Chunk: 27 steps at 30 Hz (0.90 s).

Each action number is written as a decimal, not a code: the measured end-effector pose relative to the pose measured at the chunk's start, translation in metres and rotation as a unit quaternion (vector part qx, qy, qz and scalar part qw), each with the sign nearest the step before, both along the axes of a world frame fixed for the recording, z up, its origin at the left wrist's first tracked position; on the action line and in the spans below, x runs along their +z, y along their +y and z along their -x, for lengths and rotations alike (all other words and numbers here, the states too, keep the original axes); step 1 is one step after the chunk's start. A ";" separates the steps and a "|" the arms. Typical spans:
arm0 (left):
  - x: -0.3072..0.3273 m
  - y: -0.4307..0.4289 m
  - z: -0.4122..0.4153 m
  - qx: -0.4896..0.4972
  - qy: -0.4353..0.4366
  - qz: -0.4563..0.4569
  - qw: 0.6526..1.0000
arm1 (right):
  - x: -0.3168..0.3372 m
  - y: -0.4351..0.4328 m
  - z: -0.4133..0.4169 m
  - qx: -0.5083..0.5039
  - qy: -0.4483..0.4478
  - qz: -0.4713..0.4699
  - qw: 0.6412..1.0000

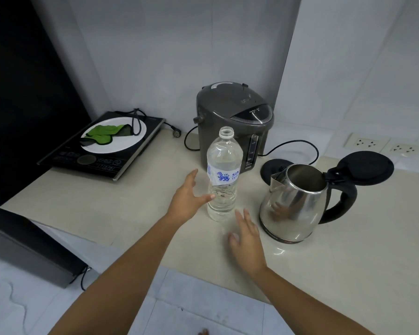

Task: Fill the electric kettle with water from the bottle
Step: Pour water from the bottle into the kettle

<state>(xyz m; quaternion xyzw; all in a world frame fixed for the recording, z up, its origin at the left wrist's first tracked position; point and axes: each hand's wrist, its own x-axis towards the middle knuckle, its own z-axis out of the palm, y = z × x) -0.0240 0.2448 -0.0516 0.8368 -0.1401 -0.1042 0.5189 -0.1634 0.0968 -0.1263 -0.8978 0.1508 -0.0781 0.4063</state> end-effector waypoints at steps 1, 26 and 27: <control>0.006 0.005 -0.003 -0.004 -0.011 -0.001 1.000 | 0.007 0.000 -0.008 -0.012 -0.014 -0.010 1.000; 0.059 -0.040 -0.014 -0.076 -0.037 0.140 0.987 | 0.063 0.022 -0.088 -0.173 -0.179 -0.231 0.941; 0.062 -0.041 -0.011 -0.079 -0.040 0.147 0.985 | 0.066 0.023 -0.084 -0.179 -0.184 -0.233 0.938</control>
